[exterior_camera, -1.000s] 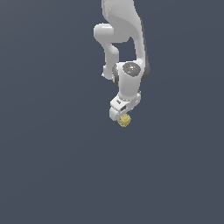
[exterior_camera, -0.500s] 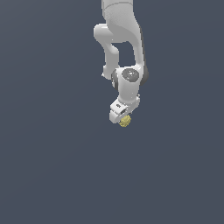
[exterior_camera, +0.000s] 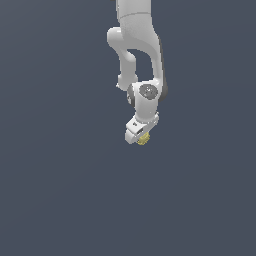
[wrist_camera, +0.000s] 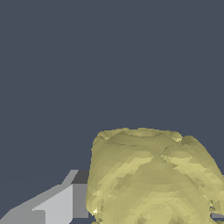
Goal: Pick up the object and move it to a goal position.
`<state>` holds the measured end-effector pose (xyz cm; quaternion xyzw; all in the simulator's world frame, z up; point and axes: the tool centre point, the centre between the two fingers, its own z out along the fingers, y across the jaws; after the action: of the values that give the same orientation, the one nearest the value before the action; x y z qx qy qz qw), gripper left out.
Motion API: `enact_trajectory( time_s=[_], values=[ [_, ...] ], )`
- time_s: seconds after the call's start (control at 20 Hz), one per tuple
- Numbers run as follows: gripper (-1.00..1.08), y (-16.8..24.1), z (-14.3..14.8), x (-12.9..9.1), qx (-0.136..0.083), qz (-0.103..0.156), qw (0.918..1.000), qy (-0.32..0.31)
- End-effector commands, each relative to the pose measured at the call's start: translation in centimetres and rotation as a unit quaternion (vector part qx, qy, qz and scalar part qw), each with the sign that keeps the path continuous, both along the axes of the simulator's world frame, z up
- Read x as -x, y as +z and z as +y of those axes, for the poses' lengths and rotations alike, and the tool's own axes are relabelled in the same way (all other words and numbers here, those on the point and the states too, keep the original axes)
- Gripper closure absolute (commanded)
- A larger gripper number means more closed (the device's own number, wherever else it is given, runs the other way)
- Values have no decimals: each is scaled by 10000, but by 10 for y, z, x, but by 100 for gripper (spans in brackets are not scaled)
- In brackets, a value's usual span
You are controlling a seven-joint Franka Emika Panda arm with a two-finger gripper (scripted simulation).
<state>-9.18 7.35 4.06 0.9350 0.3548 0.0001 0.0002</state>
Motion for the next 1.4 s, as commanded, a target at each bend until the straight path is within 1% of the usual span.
enact_trajectory(
  time_s=[0.0, 0.5, 0.75, 1.05, 1.35],
  values=[
    [108, -1, 0, 0, -1, 2, 10000, 4],
    [108, 1, 0, 0, 1, -5, 10000, -2],
    [108, 13, -1, 0, 2, -4, 10000, 0],
    [108, 46, -2, -1, 3, -3, 10000, 3],
    [108, 98, -4, -2, -2, 0, 10000, 8]
  ],
)
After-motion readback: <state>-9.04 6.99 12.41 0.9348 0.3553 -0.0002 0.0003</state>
